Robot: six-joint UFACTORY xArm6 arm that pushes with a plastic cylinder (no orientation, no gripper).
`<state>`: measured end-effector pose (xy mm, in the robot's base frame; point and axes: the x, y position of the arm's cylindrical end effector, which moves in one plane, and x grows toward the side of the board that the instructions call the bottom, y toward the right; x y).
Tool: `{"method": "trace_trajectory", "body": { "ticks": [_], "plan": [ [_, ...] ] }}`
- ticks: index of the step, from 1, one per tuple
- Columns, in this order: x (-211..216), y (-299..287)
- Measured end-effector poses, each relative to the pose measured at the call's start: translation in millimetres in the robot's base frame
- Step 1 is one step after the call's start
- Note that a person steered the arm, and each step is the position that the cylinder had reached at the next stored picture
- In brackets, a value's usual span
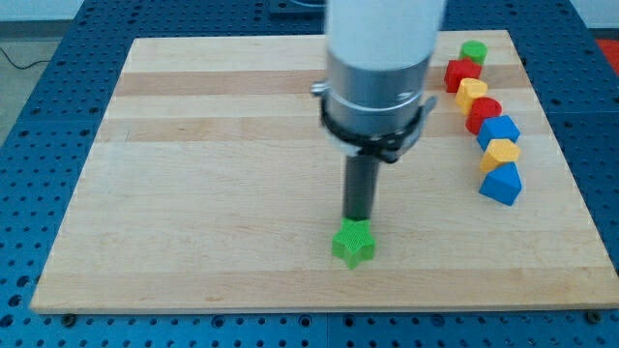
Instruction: Place the blue triangle at the top right of the green star
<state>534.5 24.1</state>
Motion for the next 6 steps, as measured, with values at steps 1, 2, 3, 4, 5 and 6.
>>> {"method": "trace_trajectory", "body": {
  "ticks": [1,2,3,4,5,6],
  "plan": [
    [-12.2,13.6],
    [-29.5,74.5],
    [-18.2,157.8],
    [6.0,215.8],
    [-9.3,279.1],
    [-55.9,282.2]
  ]
}}
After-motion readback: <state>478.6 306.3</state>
